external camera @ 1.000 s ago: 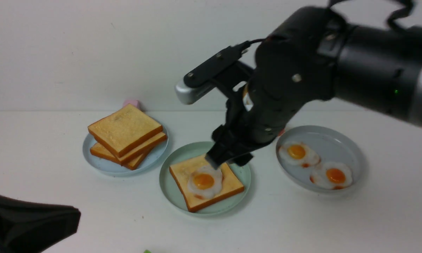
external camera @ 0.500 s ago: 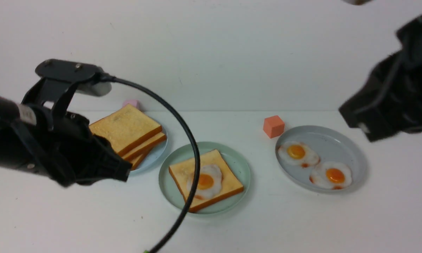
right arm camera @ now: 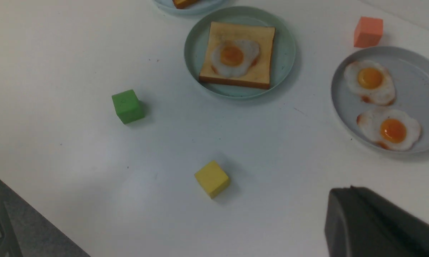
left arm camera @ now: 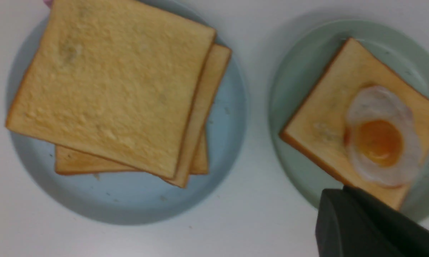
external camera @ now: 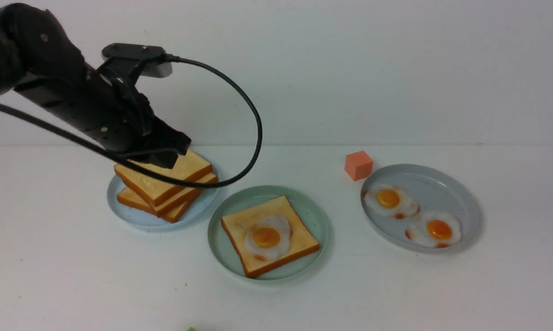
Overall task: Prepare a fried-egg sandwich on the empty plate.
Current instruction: Use the left arm to grab a slice of bread
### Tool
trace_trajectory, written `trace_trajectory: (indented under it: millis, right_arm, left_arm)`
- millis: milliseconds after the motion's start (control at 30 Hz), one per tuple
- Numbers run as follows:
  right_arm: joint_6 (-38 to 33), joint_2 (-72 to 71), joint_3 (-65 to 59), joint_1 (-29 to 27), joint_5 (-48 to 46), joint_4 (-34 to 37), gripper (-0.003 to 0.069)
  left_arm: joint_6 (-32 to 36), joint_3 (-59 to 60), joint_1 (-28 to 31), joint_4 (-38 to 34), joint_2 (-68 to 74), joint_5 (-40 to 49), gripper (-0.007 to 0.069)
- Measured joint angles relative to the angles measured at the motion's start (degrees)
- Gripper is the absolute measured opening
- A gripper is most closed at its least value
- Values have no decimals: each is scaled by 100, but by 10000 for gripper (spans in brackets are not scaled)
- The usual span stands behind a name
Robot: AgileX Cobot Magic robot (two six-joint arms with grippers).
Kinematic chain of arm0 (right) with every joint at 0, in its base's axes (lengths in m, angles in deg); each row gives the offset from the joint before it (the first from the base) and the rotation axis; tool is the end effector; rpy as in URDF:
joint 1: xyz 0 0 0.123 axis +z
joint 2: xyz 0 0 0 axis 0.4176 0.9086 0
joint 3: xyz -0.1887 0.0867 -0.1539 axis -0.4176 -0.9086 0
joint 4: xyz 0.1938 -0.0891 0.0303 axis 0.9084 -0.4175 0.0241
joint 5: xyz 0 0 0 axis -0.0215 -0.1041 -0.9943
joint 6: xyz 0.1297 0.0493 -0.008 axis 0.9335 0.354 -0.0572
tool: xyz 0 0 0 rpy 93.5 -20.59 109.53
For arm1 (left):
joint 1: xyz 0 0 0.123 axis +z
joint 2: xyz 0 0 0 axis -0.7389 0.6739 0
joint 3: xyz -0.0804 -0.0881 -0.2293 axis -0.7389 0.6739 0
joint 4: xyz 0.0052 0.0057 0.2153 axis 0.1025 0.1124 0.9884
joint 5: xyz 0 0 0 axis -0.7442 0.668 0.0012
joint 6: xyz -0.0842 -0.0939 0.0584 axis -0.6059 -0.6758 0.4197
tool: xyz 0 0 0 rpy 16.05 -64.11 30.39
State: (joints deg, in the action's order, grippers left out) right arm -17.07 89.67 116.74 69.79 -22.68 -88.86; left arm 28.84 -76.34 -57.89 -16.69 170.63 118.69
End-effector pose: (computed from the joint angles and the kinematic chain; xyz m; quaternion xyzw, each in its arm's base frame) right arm 0.0976 0.0825 0.3650 -0.2804 0.8606 0.1542 0.3962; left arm 0.3586 -0.0926 0.2310 0.1923 0.9340 -0.0964 0.2852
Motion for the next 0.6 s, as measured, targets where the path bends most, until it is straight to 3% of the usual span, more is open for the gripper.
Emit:
trace_trajectory:
  millis: [100, 233, 300, 333, 400, 600]
  right_arm:
    - [0, -13, -18, 0, 0, -5, -4]
    - [0, -6, -38, 0, 41, -5, -1]
    - [0, -6, -38, 0, 147, -5, 0]
    - [0, -6, -38, 0, 150, -5, 1]
    - [5, -6, -38, 0, 230, -5, 3]
    - [107, -6, -38, 0, 427, -5, 3]
  left_arm:
    - [25, -146, 0, 301, 305, -156, -1]
    - [76, -242, 0, 741, 746, -694, 95]
    - [85, -249, 0, 958, 965, -953, 211]
    - [85, -249, 0, 970, 979, -965, 211]
    - [85, -249, 0, 1041, 1124, -1072, 324]
    - [100, -249, 0, 1064, 1400, -1286, 436]
